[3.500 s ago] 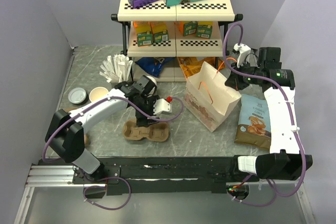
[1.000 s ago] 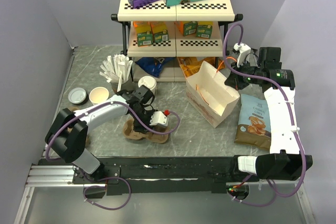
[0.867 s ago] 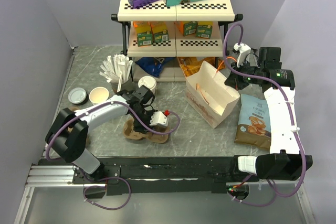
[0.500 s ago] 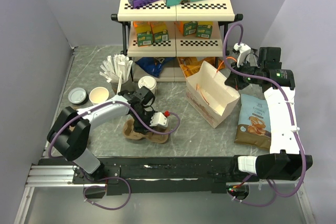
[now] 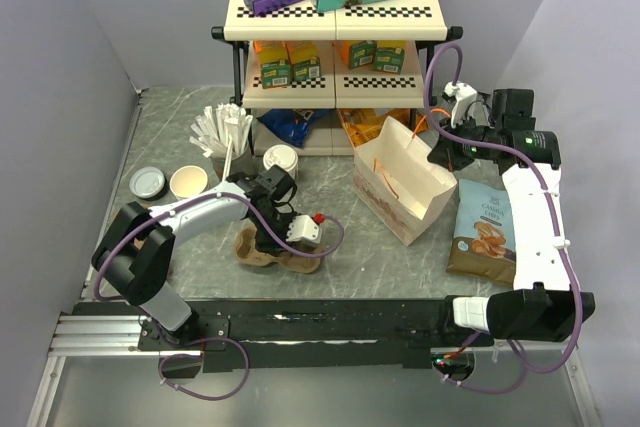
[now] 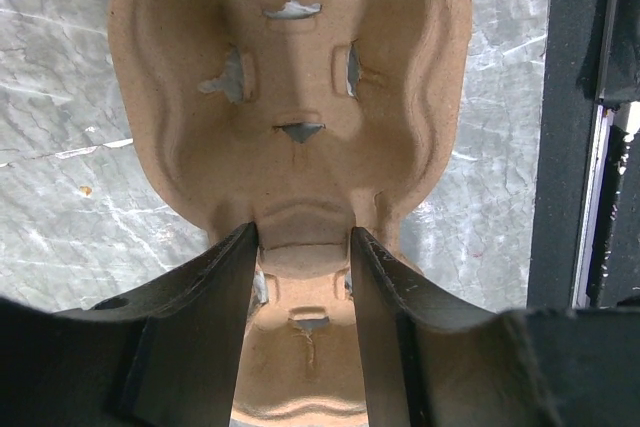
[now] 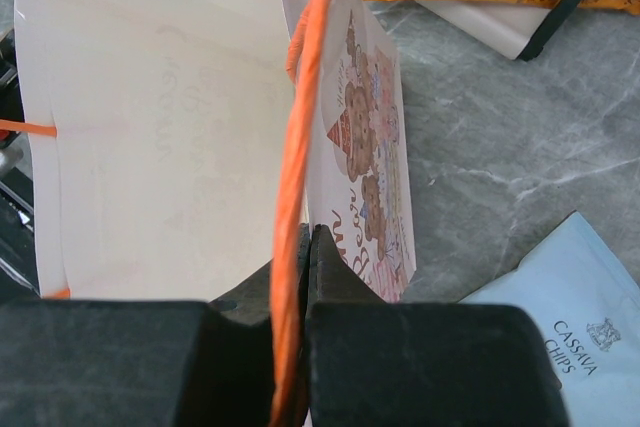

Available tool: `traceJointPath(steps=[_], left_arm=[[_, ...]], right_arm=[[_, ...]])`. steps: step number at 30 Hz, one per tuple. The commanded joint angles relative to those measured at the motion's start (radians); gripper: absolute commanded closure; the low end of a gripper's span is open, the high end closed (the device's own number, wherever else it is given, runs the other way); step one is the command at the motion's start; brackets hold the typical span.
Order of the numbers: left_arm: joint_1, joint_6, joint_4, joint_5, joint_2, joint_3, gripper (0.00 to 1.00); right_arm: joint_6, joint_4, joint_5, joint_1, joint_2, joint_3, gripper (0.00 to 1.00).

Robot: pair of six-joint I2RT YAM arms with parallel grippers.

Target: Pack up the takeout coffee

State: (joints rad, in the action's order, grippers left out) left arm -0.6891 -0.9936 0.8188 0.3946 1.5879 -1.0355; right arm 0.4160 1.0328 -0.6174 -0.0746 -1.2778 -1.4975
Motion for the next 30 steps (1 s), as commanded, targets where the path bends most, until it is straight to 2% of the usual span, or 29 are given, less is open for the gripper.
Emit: traceJointPath(steps=[1,12,14,21,23,24,26,28,30], left_arm=[[-0.010,-0.022,-0.020,0.015,0.012,0.011,0.52],[-0.015,-0.020,-0.043,0.004,0.011,0.041,0.52],[-0.015,-0.020,-0.043,0.006,0.011,0.040,0.55],[-0.015,-0.014,0.002,-0.017,0.000,0.014,0.77],[-0.007,-0.017,0.011,-0.019,-0.009,0.006,0.79],[0.002,-0.017,0.013,-0.014,-0.020,0.003,0.83],[0.011,0.001,0.022,0.013,-0.017,-0.024,0.87],[0.026,0.022,0.051,0.044,-0.002,-0.090,0.99],[0.045,0.059,0.072,0.101,0.012,-0.176,0.99]], right_arm=[[-0.008,-0.030,-0.007,0.007,0.003,-0.029,1.00],[-0.013,-0.030,-0.004,0.007,-0.002,-0.029,1.00],[-0.013,-0.030,-0.005,0.007,-0.002,-0.030,1.00],[0.000,-0.013,0.008,0.006,-0.006,-0.052,1.00],[0.029,-0.004,0.015,0.007,-0.003,-0.056,1.00],[0.058,0.001,0.025,0.007,-0.003,-0.058,1.00],[0.085,0.006,0.042,0.009,-0.006,-0.079,1.00],[0.138,0.030,0.045,0.007,-0.009,-0.113,1.00],[0.193,0.047,0.045,0.012,-0.005,-0.124,1.00]])
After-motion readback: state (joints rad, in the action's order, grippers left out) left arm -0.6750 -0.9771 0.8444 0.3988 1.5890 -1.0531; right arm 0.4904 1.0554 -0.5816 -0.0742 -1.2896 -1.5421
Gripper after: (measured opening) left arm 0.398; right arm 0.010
